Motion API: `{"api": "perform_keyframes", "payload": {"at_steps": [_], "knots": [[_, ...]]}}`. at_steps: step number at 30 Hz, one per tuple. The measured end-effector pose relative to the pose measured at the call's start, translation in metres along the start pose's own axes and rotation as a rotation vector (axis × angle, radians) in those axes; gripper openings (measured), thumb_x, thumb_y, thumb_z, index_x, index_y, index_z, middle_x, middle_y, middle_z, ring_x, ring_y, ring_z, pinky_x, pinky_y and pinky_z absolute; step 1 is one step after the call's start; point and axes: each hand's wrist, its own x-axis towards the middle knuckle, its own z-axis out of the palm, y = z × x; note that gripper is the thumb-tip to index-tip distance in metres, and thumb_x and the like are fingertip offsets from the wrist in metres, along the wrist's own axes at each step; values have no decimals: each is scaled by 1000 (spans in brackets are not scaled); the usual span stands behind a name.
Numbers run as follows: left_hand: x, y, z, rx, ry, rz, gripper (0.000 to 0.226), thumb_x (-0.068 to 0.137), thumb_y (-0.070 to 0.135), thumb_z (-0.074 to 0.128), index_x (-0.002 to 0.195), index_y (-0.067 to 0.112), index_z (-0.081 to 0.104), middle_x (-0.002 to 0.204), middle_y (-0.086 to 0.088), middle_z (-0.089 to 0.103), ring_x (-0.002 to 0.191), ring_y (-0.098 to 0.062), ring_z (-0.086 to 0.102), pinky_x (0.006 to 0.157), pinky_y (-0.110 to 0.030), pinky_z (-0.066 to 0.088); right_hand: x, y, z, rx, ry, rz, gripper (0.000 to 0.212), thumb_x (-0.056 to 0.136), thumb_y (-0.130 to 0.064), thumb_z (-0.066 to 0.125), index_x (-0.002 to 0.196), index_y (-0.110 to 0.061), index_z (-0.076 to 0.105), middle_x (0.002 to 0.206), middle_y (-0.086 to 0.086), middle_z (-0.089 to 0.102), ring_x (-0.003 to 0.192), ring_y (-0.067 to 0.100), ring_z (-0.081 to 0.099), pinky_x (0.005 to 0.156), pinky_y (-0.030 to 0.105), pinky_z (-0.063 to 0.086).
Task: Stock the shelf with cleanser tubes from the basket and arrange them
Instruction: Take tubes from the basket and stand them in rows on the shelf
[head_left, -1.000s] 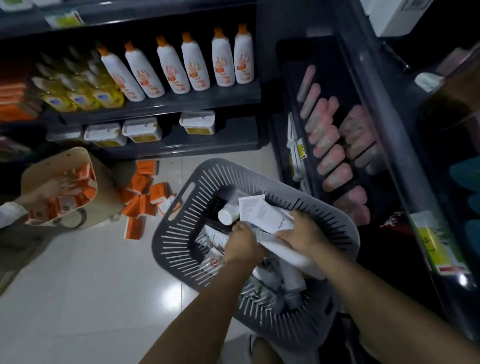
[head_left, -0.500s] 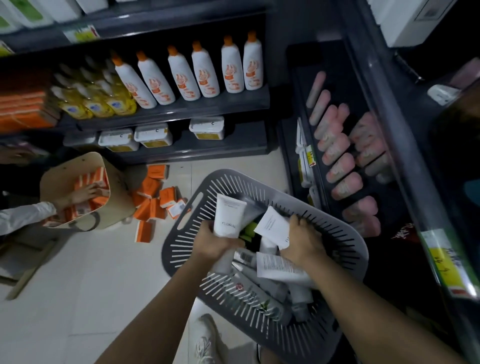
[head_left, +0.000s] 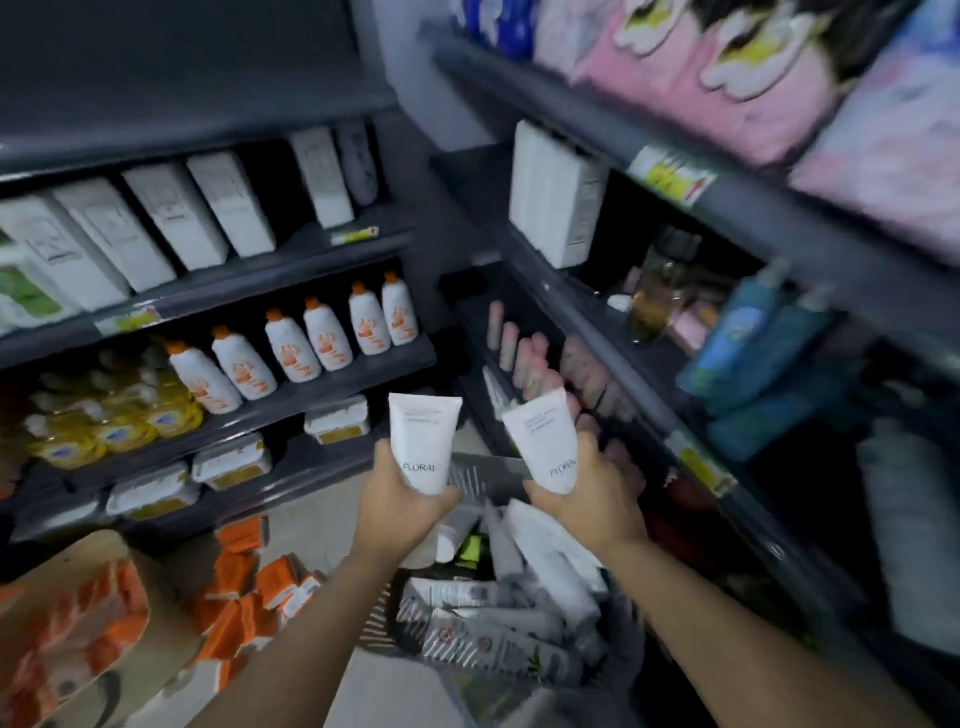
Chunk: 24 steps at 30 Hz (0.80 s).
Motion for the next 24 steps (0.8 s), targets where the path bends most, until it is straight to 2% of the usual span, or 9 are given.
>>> {"api": "perform_keyframes", "payload": {"at_steps": [2, 5, 8, 11, 15, 19, 24], "knots": [[-16, 27, -8, 4, -90, 128, 66, 65, 17, 81, 109, 19, 33, 87, 15, 48, 76, -8, 50, 53, -23, 39, -33, -7, -32, 88, 139, 74, 73, 66, -54, 74, 119, -17, 40, 104, 5, 61, 92, 29, 59, 71, 35, 48], [-54, 68, -11, 51, -210, 317, 75, 56, 37, 73, 113, 23, 27, 92, 6, 55, 80, -20, 57, 61, -34, 48, -99, -13, -85, 201, 336, 193, 58, 67, -48, 78, 102, -18, 43, 90, -6, 54, 78, 20, 51, 64, 30, 39], [-105, 119, -6, 150, -301, 486, 66, 57, 42, 73, 104, 25, 29, 88, 2, 59, 78, -26, 60, 63, -36, 50, -167, -8, -143, 200, 544, 263, 57, 65, -51, 77, 92, -19, 40, 84, -7, 55, 75, 21, 56, 62, 33, 44], [-164, 172, 8, 116, -416, 619, 64, 56, 43, 75, 101, 25, 32, 89, 3, 62, 79, -24, 60, 66, -36, 52, -238, 5, -202, 182, 738, 320, 56, 66, -49, 78, 93, -18, 39, 83, -5, 54, 72, 19, 55, 56, 32, 40], [-255, 231, 32, 94, -560, 818, 61, 48, 47, 72, 97, 28, 39, 86, 4, 64, 79, -26, 60, 63, -33, 47, -340, 26, -273, 136, 977, 446, 57, 67, -52, 75, 96, -19, 38, 80, -8, 54, 79, 25, 56, 65, 35, 44], [-358, 276, 59, 47, -666, 1002, 57, 50, 43, 76, 97, 33, 47, 86, 14, 62, 82, -21, 60, 62, -31, 43, -449, 57, -329, 35, 1147, 568, 59, 70, -53, 72, 97, -18, 33, 75, -11, 48, 74, 25, 50, 61, 33, 37], [-485, 313, 97, -139, -828, 1030, 52, 57, 31, 83, 97, 35, 51, 84, 21, 62, 79, -2, 59, 59, -29, 46, -579, 108, -377, -41, 1342, 668, 61, 74, -54, 71, 97, -16, 29, 83, -4, 49, 75, 25, 50, 62, 33, 37]]}}
